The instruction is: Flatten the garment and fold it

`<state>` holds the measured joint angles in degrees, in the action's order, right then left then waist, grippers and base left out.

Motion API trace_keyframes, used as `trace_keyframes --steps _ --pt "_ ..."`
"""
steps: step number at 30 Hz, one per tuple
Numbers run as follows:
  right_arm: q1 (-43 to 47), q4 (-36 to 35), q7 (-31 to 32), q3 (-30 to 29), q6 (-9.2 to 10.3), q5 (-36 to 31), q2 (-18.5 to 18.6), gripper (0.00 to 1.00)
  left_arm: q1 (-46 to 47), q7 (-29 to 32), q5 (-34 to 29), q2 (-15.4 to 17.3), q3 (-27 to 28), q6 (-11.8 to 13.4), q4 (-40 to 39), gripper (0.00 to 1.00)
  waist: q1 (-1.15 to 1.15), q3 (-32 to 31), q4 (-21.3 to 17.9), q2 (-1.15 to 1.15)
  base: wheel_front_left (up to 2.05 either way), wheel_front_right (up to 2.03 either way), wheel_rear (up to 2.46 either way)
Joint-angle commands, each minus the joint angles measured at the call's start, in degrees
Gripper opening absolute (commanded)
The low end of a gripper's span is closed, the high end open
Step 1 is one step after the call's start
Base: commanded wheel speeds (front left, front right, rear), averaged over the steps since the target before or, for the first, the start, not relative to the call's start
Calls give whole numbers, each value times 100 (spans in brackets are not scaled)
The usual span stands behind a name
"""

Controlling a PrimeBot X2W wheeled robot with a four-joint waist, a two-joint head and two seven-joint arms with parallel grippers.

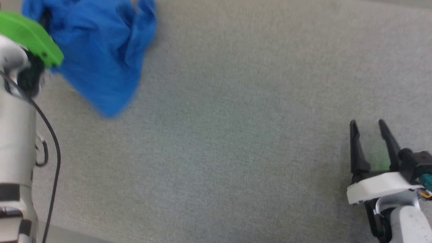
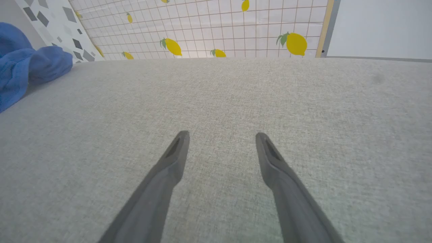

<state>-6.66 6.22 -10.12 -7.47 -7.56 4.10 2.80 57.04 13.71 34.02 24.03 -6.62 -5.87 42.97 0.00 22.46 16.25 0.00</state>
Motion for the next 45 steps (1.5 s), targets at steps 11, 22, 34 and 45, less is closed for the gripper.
trace_keyframes --steps 11,22,34,45 --pt "256 723 -334 143 8 413 8 100 735 -15 28 55 -391 -133 -643 0 0 -1360 -272 0 0 0 0" --pt "341 1132 -466 143 8 599 8 100 988 364 481 -227 -914 -159 -1356 0 0 -1953 -837 0 0 0 0" --pt "374 1295 -486 -17 8 602 8 100 744 454 1182 -799 -1829 -161 -2030 0 0 -2185 -1472 0 0 0 0" --pt "391 1260 -487 -88 8 600 8 100 69 305 1455 -1172 -2601 -161 -2093 0 0 -1927 -1870 0 0 0 0"
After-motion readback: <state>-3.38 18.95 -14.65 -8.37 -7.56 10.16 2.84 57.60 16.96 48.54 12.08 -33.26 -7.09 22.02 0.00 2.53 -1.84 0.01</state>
